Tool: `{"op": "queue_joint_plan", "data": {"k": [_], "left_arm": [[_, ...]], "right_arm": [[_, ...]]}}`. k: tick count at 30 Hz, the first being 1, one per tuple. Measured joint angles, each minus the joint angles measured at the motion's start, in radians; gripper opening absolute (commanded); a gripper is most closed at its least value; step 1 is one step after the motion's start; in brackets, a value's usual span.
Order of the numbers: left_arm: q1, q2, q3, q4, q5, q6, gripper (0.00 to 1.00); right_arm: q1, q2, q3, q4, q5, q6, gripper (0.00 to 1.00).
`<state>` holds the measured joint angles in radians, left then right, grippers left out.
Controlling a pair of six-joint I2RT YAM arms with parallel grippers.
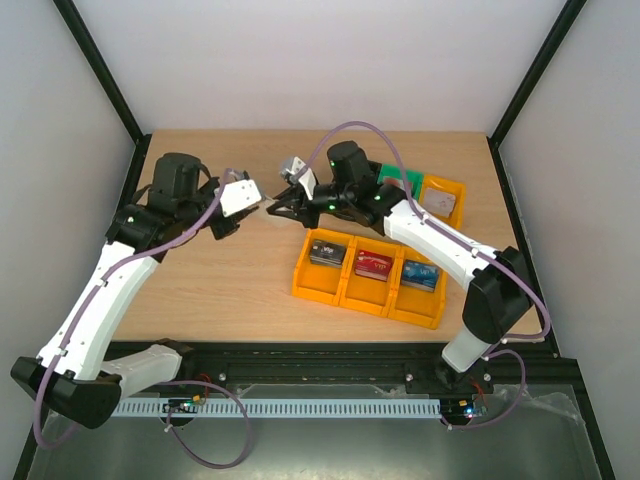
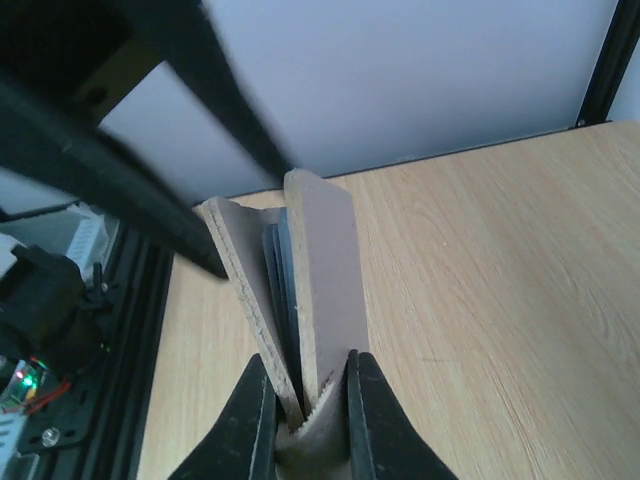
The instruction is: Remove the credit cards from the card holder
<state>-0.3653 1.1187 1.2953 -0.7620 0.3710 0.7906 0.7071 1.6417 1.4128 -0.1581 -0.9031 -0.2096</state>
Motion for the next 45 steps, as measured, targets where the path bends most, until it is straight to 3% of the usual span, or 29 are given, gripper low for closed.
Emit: {"op": "queue_joint_plan", "data": {"k": [1,2,12,14,19,21,24,26,29,33,36,38,39,42,45], "left_arm": [[0.001,0.000,0.000,0.024,0.003,-0.041,0.91],[0.007,-0.002,0.000,0.054,0.005,-0.090,0.98],[0.146,-0.094,-0.047,0.352,0.227,-0.489,0.96],[0.151,-0.114,-0.083,0.419,0.304,-0.559,0.87],[0.153,-0.124,-0.196,0.639,0.434,-0.738,0.46],[0.154,-0.124,-0.243,0.715,0.460,-0.799,0.35],[0.157,-0.124,-0.275,0.787,0.486,-0.864,0.34],[0.157,-0.124,-0.282,0.836,0.499,-0.890,0.42],[0.157,-0.126,-0.291,0.912,0.516,-0.932,0.45],[0.157,-0.127,-0.302,0.968,0.532,-0.946,0.32],[0.157,-0.126,-0.312,1.013,0.542,-0.958,0.05],[0.157,-0.124,-0.317,1.032,0.558,-0.970,0.03],[0.154,-0.124,-0.320,1.041,0.568,-0.973,0.03],[0.148,-0.125,-0.328,1.055,0.564,-0.991,0.02],[0.117,-0.132,-0.337,1.046,0.496,-1.002,0.02]], "right_arm": [[-0.002,-0.002,-0.001,0.011,-0.006,0.012,0.02],[-0.008,-0.004,-0.003,0.032,-0.016,0.036,0.02],[-0.076,-0.077,-0.030,0.434,-0.142,0.338,0.02],[-0.075,-0.085,-0.030,0.541,-0.161,0.407,0.02],[-0.071,-0.086,-0.030,0.711,-0.193,0.524,0.02],[-0.069,-0.086,-0.030,0.739,-0.200,0.546,0.02],[-0.065,-0.086,-0.030,0.757,-0.205,0.560,0.02],[-0.065,-0.086,-0.031,0.761,-0.206,0.563,0.02],[-0.064,-0.086,-0.031,0.762,-0.212,0.566,0.02],[-0.061,-0.086,-0.034,0.762,-0.217,0.570,0.02],[-0.059,-0.086,-0.034,0.765,-0.222,0.573,0.02],[-0.061,-0.086,-0.034,0.771,-0.218,0.573,0.02],[-0.067,-0.086,-0.034,0.773,-0.225,0.575,0.09],[-0.069,-0.091,-0.036,0.768,-0.212,0.563,0.48],[-0.063,-0.112,-0.071,0.748,-0.072,0.518,0.51]]}}
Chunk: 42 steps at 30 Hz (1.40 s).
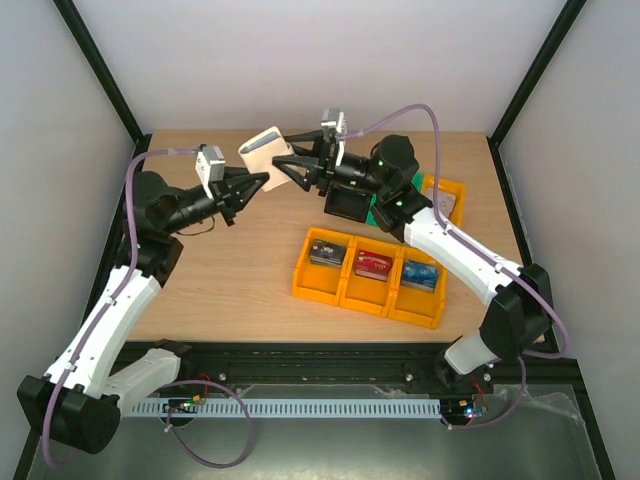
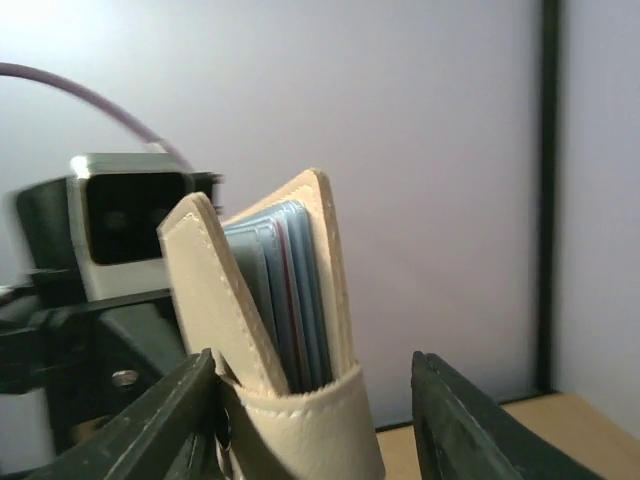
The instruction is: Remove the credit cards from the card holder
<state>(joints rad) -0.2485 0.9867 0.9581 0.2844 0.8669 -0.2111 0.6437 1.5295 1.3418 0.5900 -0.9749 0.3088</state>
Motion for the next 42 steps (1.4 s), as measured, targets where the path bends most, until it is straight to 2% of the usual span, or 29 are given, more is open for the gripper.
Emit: {"op": "queue_joint_plan", "data": {"k": [4,8,13,15,17,21,24,31,42], "left_arm": [[-0.087,-0.004,-0.008,-0.054,-0.214,0.019,0.03],[-0.149,-0.004,-0.021,-0.090,-0.409,0.046,0.02],[-0.174,0.003,-0.024,-0.126,-0.507,0.052,0.02],[-0.174,0.009,-0.024,-0.119,-0.532,0.051,0.03],[-0.173,0.010,-0.024,-0.116,-0.553,0.051,0.02],[-0.172,0.010,-0.024,-0.111,-0.584,0.051,0.02],[-0.172,0.010,-0.027,-0.111,-0.597,0.055,0.02],[-0.172,0.010,-0.033,-0.109,-0.606,0.058,0.02],[-0.163,0.010,-0.044,-0.109,-0.631,0.058,0.03]], "right_arm": [[0.034,-0.050,-0.063,-0.041,0.256,-0.114,0.51],[0.152,-0.071,-0.099,-0.069,0.576,-0.352,0.50],[0.229,-0.086,-0.194,0.024,0.821,-0.525,0.50],[0.241,-0.083,-0.200,0.025,0.880,-0.562,0.56],[0.246,-0.079,-0.200,0.026,0.922,-0.589,0.60],[0.247,-0.076,-0.200,0.027,1.004,-0.639,0.60],[0.247,-0.076,-0.200,0.024,1.022,-0.690,0.54],[0.282,-0.053,-0.173,0.014,0.956,-0.769,0.36],[0.302,0.048,-0.079,-0.008,1.012,-0.782,0.30]]}}
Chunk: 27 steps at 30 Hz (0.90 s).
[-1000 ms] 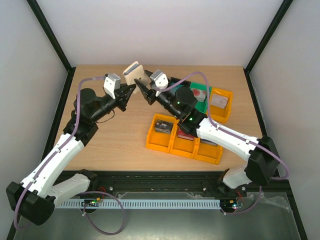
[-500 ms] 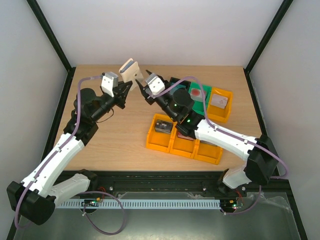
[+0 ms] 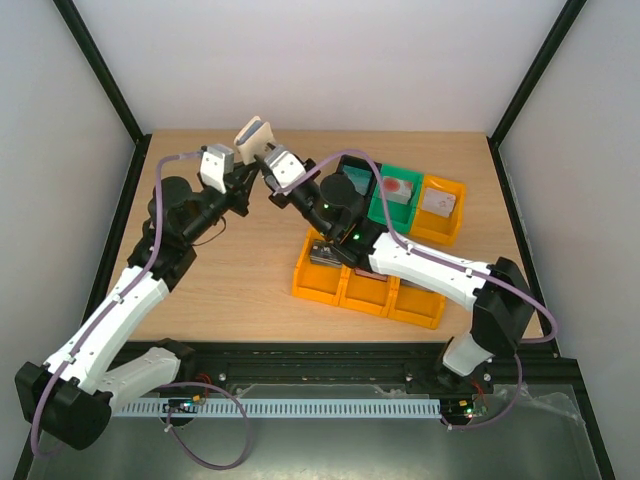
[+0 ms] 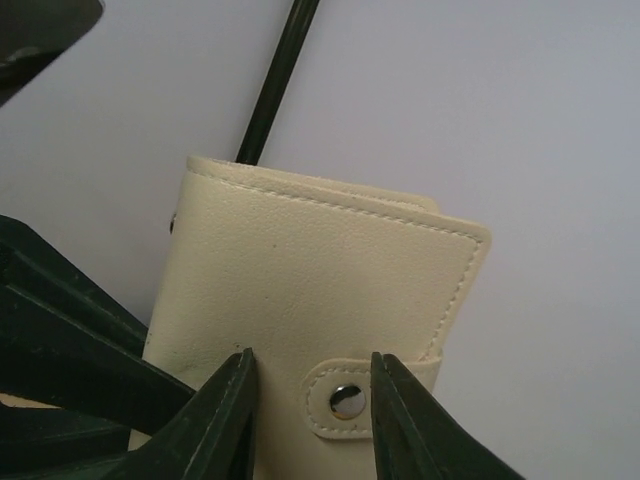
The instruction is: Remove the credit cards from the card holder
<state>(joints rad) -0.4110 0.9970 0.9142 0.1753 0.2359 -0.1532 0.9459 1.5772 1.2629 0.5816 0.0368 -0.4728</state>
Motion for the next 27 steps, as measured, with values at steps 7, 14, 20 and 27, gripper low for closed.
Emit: {"op": "queue_joint_plan", "data": {"k": [7,14,20,27], "left_arm": [[0.006,0.002,-0.007,0.001,-0.028,0.000,0.02],[0.007,0.013,-0.013,-0.003,-0.048,0.000,0.02],[0.013,0.018,-0.013,0.002,-0.068,0.006,0.02],[0.013,0.027,-0.013,0.003,-0.069,0.032,0.03]], "right_arm": [[0.010,0.039,0.056,-0.050,0.121,-0.003,0.27],[0.013,0.068,0.093,-0.100,0.166,0.006,0.27],[0.023,0.103,0.166,-0.183,0.193,0.017,0.08],[0.023,0.107,0.175,-0.223,0.185,0.067,0.01]]}}
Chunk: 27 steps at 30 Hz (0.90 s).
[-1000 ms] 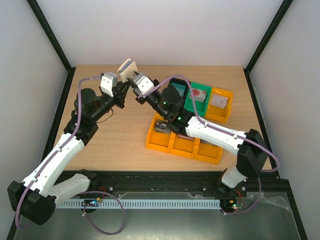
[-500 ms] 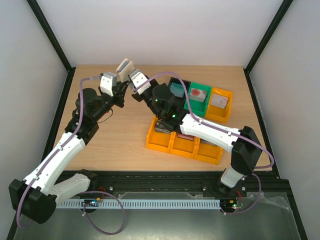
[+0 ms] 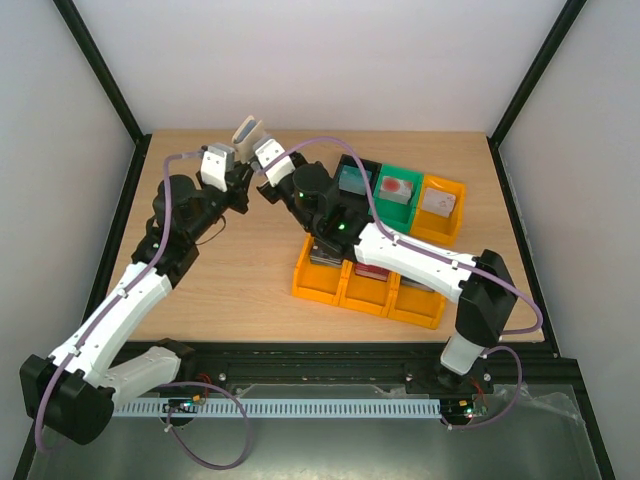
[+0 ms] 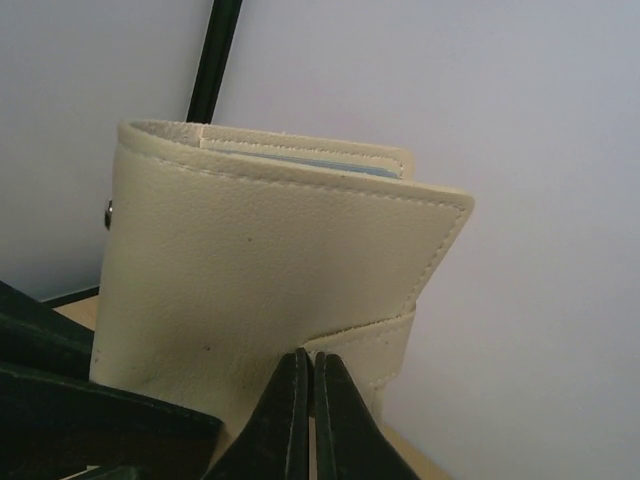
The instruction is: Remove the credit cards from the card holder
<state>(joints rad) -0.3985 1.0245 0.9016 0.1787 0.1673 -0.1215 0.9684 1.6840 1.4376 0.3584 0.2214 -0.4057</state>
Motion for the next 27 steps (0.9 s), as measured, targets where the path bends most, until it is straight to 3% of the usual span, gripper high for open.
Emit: {"op": "queue_joint_plan", "data": {"k": [12,18,21,25,27], "left_arm": [[0.000,0.020,-0.001,-0.013,-0.019,-0.003,0.03],[-0.016,-0.023,-0.009,-0.004,0.088,-0.006,0.03],[-0.013,-0.036,-0.014,0.002,0.119,-0.006,0.02],[0.018,-0.047,-0.045,0.016,0.192,0.002,0.03],[0.033,-0.047,-0.052,0.009,0.238,0.024,0.02]], "right_arm": [[-0.069,-0.006,0.029,-0.125,-0.115,0.153,0.01],[-0.383,-0.039,0.004,-0.192,0.012,0.192,0.01],[-0.467,-0.104,-0.047,-0.223,-0.016,0.207,0.02],[-0.478,-0.224,-0.108,-0.254,-0.234,0.209,0.17],[-0.480,-0.276,-0.116,-0.270,-0.391,0.213,0.36]]}}
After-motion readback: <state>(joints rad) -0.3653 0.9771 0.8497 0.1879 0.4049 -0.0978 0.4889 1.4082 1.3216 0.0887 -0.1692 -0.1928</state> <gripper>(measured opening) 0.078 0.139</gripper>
